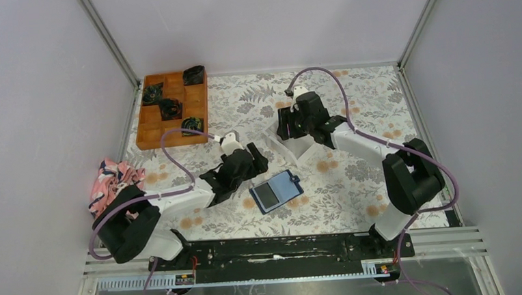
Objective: Put the credit cards into the card holder
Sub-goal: Move the storage box to the center of the board.
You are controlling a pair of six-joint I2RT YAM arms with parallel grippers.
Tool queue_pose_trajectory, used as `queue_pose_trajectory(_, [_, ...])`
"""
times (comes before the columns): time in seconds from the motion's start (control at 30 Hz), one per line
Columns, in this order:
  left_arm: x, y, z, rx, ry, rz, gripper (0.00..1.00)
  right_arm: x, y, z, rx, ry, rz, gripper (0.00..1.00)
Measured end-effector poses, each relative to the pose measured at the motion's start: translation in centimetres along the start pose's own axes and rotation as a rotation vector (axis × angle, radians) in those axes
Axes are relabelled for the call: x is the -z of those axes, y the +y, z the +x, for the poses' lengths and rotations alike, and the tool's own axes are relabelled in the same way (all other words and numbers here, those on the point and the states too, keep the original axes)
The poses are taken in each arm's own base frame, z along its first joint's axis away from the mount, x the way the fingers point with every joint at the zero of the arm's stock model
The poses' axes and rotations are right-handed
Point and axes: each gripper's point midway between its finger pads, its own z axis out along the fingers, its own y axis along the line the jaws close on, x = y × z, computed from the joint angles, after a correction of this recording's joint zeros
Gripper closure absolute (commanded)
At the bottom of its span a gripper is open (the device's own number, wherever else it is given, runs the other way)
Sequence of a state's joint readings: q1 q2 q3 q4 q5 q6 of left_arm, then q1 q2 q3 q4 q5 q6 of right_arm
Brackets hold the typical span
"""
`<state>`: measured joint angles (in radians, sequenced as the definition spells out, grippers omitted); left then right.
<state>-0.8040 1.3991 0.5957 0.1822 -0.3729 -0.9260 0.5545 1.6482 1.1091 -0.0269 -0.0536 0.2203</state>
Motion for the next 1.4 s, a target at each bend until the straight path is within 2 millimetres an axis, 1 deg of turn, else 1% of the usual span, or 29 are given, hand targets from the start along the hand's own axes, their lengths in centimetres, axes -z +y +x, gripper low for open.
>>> queue_pose_trajectory(0.13, [-0.6,-0.3,-0.1,-0.011,0.001,0.001,0.23,-1.4,-0.1,-0.9,-0.012,-0.010,-0.033,0.36])
queue_pose_trajectory(0.2, [-0.9,-0.7,-0.2,-0.017,-0.001,0.005,0.23,-2.1,-0.3,-0.9,-0.019,-0.004,-0.042,0.35])
queue_pose_trajectory(0.37, [-2.2,-1.8,-0.9,-0.027,-0.016,0.021,0.24,-3.5,-1.5,-1.0,-0.041,0.009,-0.046,0.35])
queue_pose_trajectory(0.5, [-3.5,-2.2,-1.0,-0.037,-0.013,0.014,0.25,-4.4,-2.3,-1.4,-0.059,0.008,-0.057,0.35])
queue_pose_trajectory(0.63, [-5.2,-1.9,-0.8,-0.046,0.004,-0.007,0.29,-5.4,-2.8,-1.8,-0.073,0.014,-0.079,0.35])
queue_pose_trajectory(0.77, [-6.6,-1.3,-0.4,-0.043,0.027,-0.026,0.31,-6.4,-2.6,-1.9,-0.077,0.026,-0.110,0.37])
queue_pose_trajectory(0.87, [-7.4,-0.9,-0.2,-0.038,0.041,-0.034,0.32,-7.1,-2.3,-1.5,-0.084,0.041,-0.134,0.38])
queue_pose_trajectory(1.03, [-8.4,-0.9,-0.5,-0.028,0.046,-0.027,0.33,-7.1,-2.1,-1.5,-0.090,0.043,-0.153,0.40])
queue_pose_trajectory(1.2, [-9.6,-1.7,-1.2,-0.023,0.044,-0.012,0.35,-7.1,-2.0,-1.6,-0.096,0.043,-0.157,0.46])
queue_pose_trajectory(1.3, [-10.5,-2.0,-1.2,-0.029,0.058,-0.005,0.35,-7.1,-2.0,-1.6,-0.100,0.041,-0.156,0.51])
queue_pose_trajectory(1.4, [-11.2,-2.3,-0.9,-0.037,0.071,0.000,0.36,-7.1,-2.2,-1.9,-0.099,0.030,-0.150,0.53])
